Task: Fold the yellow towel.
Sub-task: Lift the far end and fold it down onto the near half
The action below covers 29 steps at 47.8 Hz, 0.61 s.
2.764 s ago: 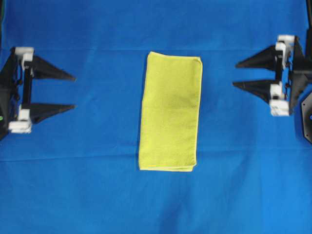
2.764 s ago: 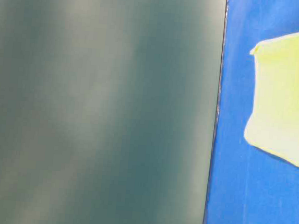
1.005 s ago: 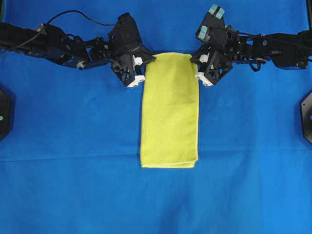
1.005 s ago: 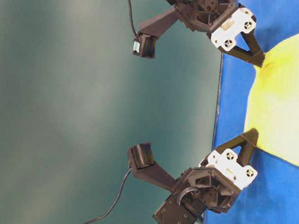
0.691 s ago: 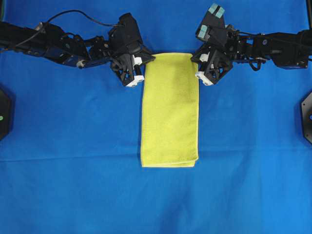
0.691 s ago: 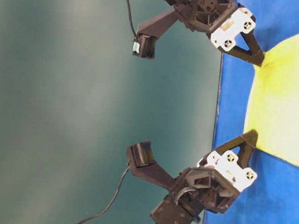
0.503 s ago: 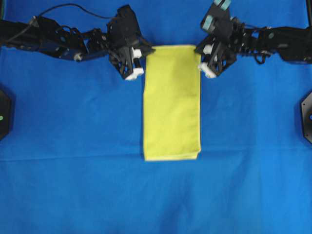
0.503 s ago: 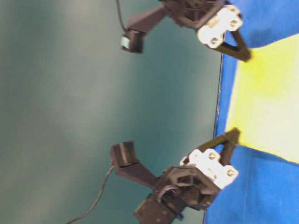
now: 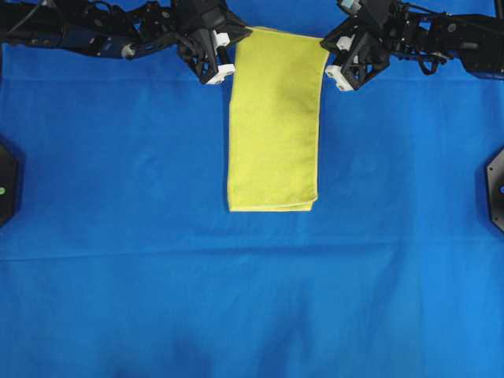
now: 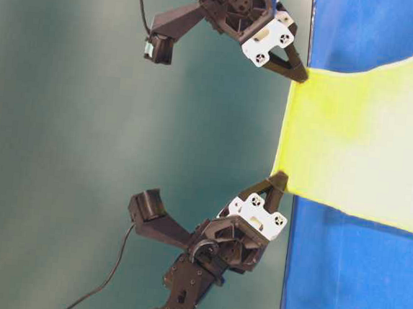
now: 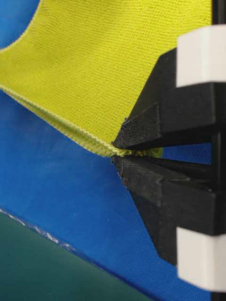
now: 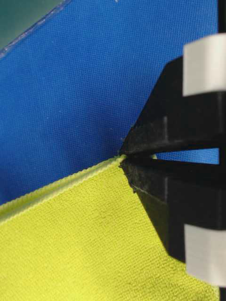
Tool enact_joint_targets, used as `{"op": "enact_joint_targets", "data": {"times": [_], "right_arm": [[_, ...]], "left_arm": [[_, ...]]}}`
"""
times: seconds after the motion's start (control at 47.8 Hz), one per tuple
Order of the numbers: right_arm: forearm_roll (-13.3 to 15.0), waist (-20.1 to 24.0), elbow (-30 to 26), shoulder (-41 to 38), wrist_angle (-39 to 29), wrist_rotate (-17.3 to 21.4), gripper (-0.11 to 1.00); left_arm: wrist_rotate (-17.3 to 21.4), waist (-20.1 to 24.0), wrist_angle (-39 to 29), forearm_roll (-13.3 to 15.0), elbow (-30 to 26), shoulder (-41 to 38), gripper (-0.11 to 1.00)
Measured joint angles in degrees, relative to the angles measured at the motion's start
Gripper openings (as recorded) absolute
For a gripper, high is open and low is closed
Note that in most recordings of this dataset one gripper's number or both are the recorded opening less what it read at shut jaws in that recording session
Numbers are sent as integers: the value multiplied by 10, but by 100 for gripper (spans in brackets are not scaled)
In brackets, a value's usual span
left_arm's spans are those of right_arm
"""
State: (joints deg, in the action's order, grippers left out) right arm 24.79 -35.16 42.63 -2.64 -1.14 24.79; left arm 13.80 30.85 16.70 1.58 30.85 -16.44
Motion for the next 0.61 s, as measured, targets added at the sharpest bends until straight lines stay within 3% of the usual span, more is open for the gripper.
{"op": "enact_joint_targets", "data": {"times": [0.314, 0.607], "right_arm": [[2, 8, -3, 35, -23, 0, 4], [1, 82, 7, 112, -105, 11, 4]], "left_arm": [[6, -15, -18, 1, 15, 26, 4], [35, -75, -37, 0, 48, 107, 4]]}}
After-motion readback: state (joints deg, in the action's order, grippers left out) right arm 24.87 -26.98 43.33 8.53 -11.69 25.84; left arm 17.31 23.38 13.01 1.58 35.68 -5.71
